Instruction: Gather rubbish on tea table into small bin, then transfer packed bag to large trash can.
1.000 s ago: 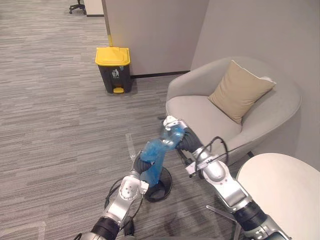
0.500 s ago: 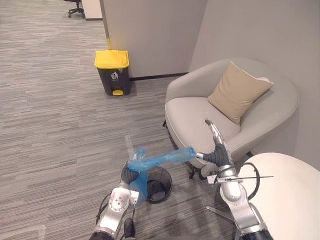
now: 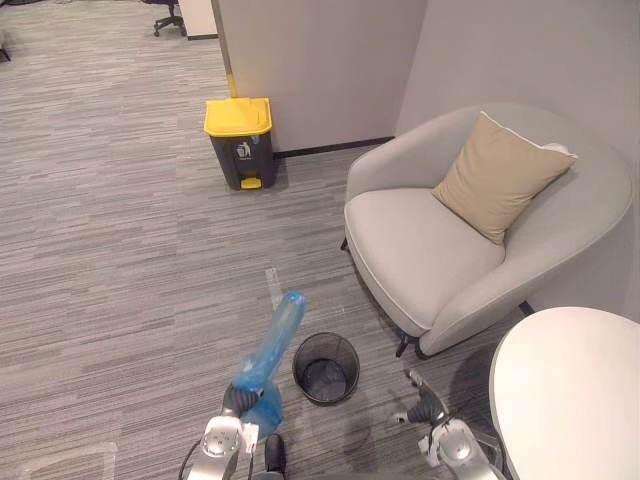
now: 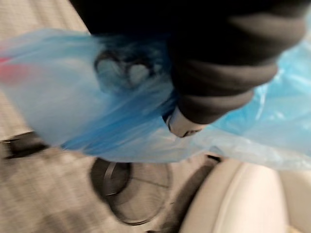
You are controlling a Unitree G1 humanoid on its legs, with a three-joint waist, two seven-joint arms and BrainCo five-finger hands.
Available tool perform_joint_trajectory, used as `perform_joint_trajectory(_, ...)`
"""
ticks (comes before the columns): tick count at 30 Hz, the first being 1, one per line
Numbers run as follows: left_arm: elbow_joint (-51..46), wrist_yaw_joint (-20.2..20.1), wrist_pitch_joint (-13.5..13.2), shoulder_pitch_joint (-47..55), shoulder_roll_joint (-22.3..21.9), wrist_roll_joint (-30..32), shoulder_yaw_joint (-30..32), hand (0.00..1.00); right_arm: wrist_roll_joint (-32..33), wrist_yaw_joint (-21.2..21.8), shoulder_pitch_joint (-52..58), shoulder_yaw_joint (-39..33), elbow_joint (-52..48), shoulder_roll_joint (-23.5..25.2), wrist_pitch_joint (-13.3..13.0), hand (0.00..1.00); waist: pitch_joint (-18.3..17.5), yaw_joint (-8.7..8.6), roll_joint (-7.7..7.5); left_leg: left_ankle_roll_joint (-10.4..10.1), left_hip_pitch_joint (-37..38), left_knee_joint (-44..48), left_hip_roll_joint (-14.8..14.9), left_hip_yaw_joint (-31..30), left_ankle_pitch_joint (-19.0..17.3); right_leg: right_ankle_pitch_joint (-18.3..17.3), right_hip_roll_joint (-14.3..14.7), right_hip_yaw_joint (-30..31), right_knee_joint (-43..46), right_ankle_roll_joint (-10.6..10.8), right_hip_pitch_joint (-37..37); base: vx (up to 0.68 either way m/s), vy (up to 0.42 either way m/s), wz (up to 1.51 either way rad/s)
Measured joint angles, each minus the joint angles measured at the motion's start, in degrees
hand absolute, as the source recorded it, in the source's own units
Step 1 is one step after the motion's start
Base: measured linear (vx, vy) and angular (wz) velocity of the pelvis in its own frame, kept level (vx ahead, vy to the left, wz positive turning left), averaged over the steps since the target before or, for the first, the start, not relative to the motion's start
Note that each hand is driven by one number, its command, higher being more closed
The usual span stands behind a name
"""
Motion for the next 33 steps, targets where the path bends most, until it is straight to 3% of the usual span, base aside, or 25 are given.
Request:
perform_joint_trajectory(5,5.7,-0.09,1.25,-2.16,-0.37,-1.13,4.45,1.0,7.55,-2.26,-2.91,-5.0,2.97,1.64,2.2,0.0,5.06,0.22,-0.11,0.18,-0.46,0.43,0.3,2.12,0.03,0.45,-0.02,2.03,2.96,0.43,-2.74,-0.02,0.014,-0.23)
perform_joint_trajectory(9,5.2,0.03,1.64,-4.03,-1.28,-1.25,4.68,1.0,9.4,-4.07,-2.77,-5.14,-0.18,3.41,3.31,0.0,6.32,0.86,-0.15,1.59,-6.87,10.98,1.39,1.9,-5.13,0.56,-0.26,1.39,10.67,0.4,-7.49,-0.05,0.035,0.06)
perform_joint_trajectory(10,3.94,0.1,1.78,-4.26,-2.07,-1.26,5.34,1.0,9.93,-4.26,-2.67,-5.28,-1.68,4.06,3.33,0.0,6.4,1.06,-0.02,2.5,-8.43,14.0,2.04,1.3,-6.98,-1.02,-0.46,1.28,13.75,1.04,-8.31,-0.07,0.032,0.31)
perform_joint_trajectory(12,1.89,0.19,1.97,-4.48,-3.35,-1.28,6.79,1.0,10.36,-4.49,-1.96,-5.28,-4.15,4.92,3.3,0.0,6.58,1.13,-0.13,3.04,-9.93,18.54,1.13,-0.76,-8.47,-7.15,-0.76,1.62,28.18,1.65,-10.09,-0.06,-0.02,0.6)
perform_joint_trajectory(15,0.29,0.31,2.07,-4.18,-3.61,-1.29,6.84,1.0,11.01,-4.74,-1.63,-5.27,-5.24,5.19,3.03,0.0,5.99,2.45,-1.21,2.91,-12.05,21.91,-0.26,-2.83,-8.7,-11.86,-0.44,1.86,30.72,2.03,-8.42,-0.1,-0.131,0.55)
perform_joint_trajectory(17,-1.14,0.56,2.07,-4.12,-4.95,-1.7,6.93,1.0,11.2,-5.37,-1.96,-5.59,-6.75,4.91,3.0,0.0,6.18,4.27,-0.72,2.12,-13.65,20.63,-0.49,-3.65,-6.32,-15.45,0.33,1.03,23.22,-2.02,-6.12,-0.17,-0.15,0.32)
perform_joint_trajectory(20,-1.07,1.12,2.1,-3.03,-8.0,-2.29,6.3,1.0,12.05,-6.7,-2.47,-6.02,-6.91,4.4,3.01,0.0,6.07,4.26,2.79,1.22,-13.51,13.61,1.0,-4.89,-1.03,-13.92,2.46,-2.94,22.45,-3.34,-7.24,-0.22,-0.131,0.56)
perform_joint_trajectory(22,-1.08,1.13,2.09,-2.86,-9.19,-2.39,5.82,1.0,12.03,-7.12,-2.38,-5.95,-6.92,4.5,3.05,0.0,6.07,4.26,3.76,0.63,-13.4,10.13,2.06,-4.62,-0.93,-12.84,3.54,-5.97,22.03,-4.46,-7.45,-0.16,-0.125,0.61)
perform_joint_trajectory(23,-1.08,1.18,2.1,-2.88,-9.41,-2.42,5.76,1.0,12.03,-7.18,-2.59,-5.97,-6.97,4.7,3.06,0.0,6.01,4.19,3.8,-0.98,-13.44,8.54,2.5,-4.13,-2.95,-11.83,3.59,-7.61,21.11,-5.09,-7.48,-0.14,-0.085,0.6)
perform_joint_trajectory(25,-1.08,1.23,2.11,-3.64,-9.69,-2.45,5.72,1.0,11.97,-7.97,-3.23,-6.62,-7.15,5.84,3.05,0.0,6.6,4.19,2.49,-1.4,-14.6,12.97,3.52,0.19,-4.98,-9.34,1.79,-9.96,17.95,-6.66,-6.85,-0.1,0.002,0.42)
perform_joint_trajectory(26,-1.06,1.17,2.11,-3.8,-9.68,-2.45,5.61,1.0,11.96,-8.1,-3.26,-6.86,-7.16,5.88,3.05,0.0,6.76,4.21,2.22,-1.05,-15.05,16.26,3.47,0.87,-5.06,-9.13,1.27,-10.39,17.93,-6.77,-6.83,-0.11,0.011,0.39)
perform_joint_trajectory(27,-1.07,1.21,2.11,-3.78,-9.72,-2.42,5.12,1.0,11.87,-8.24,-2.97,-6.99,-7.87,5.66,3.08,0.0,6.59,4.03,2.02,1.34,-15.25,27.95,3.95,1.41,-7.08,-9.02,0.13,-11.47,18.59,-6.82,-6.74,-0.08,0.019,0.33)
perform_joint_trajectory(29,-1.05,1.21,2.11,-4.11,-9.62,-2.34,4.93,1.0,11.67,-8.28,-1.84,-7.04,-8.19,5.59,3.1,0.0,6.29,3.91,2.45,2.92,-13.98,35.05,6.35,2.51,-14.54,-8.98,-0.86,-13.39,19.59,-6.74,-6.78,-0.08,0.104,0.41)
perform_joint_trajectory(31,-0.57,1.22,2.08,-4.51,-9.42,-2.29,4.56,1.0,10.81,-8.28,-0.99,-7.16,-7.49,5.7,3.22,0.0,6.11,3.91,2.74,3.16,-12.48,37.21,9.24,5.2,-17.49,-8.59,-1.55,-14.63,19.64,-5.81,-6.74,-0.05,0.173,0.42)
perform_joint_trajectory(32,0.49,1.23,2.06,-5.02,-9.32,-2.29,4.45,1.0,10.26,-8.28,-1.02,-7.34,-5.55,5.65,3.28,0.0,5.95,3.61,3.02,1.89,-12.06,36.57,9.81,6.16,-18.48,-7.91,-1.71,-15.37,18.25,-4.43,-6.03,-0.02,0.217,0.44)
perform_joint_trajectory(33,1.79,1.23,2.07,-5.0,-8.8,-2.26,4.32,1.0,10.16,-8.23,-1.64,-7.92,-2.99,5.16,3.46,0.0,5.53,3.48,3.23,0.37,-11.46,33.12,8.58,5.92,-19.31,-7.23,-1.43,-15.71,16.17,-2.45,-5.43,-0.01,0.26,0.5)
